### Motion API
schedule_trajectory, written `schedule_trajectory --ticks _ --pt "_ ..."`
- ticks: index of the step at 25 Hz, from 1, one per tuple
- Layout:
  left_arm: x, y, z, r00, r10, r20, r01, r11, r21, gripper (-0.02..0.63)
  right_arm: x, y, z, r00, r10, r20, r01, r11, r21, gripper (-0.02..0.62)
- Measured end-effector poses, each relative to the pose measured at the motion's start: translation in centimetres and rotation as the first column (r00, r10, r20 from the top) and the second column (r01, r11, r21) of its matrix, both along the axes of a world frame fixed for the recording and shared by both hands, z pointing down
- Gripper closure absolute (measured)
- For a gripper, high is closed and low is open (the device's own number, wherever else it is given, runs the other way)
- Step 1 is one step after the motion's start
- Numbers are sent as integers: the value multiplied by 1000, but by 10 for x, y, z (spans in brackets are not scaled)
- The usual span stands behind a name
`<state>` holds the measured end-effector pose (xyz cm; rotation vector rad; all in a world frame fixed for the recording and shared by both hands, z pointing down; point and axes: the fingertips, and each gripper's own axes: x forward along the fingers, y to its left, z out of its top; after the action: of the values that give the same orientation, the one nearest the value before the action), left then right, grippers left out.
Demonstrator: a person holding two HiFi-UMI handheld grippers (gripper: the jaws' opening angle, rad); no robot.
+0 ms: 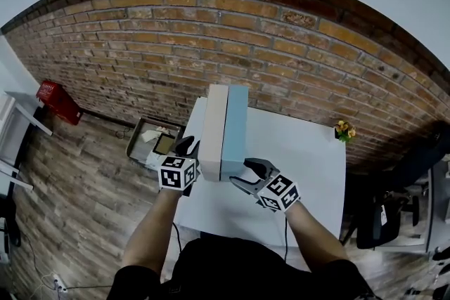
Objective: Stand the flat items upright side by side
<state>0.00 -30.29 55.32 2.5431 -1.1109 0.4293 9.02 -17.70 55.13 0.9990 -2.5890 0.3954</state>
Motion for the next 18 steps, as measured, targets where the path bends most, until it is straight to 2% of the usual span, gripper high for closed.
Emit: schedule_trajectory --ticks 2,5,11,14,18 --pt "-3 1 1 1000 12 -10 -12 1000 -10 491 0 1 0 1000 13 6 -13 1000 -5 319" --pt "-7 4 0 999 38 -38 -39 999 -22 452 4 -1 -4 999 35 13 -35 999 -5 318" --pt "-14 16 -7 992 113 -48 -113 994 5 404 6 -6 -17 997 77 19 -77 997 17 301" --pt "-20 25 -11 985 165 -39 -165 986 21 376 4 -8 -23 994 108 22 -108 994 30 287" --pt "-28 44 -13 969 241 -52 -240 970 32 370 4 -1 -28 986 162 36 -163 986 43 288"
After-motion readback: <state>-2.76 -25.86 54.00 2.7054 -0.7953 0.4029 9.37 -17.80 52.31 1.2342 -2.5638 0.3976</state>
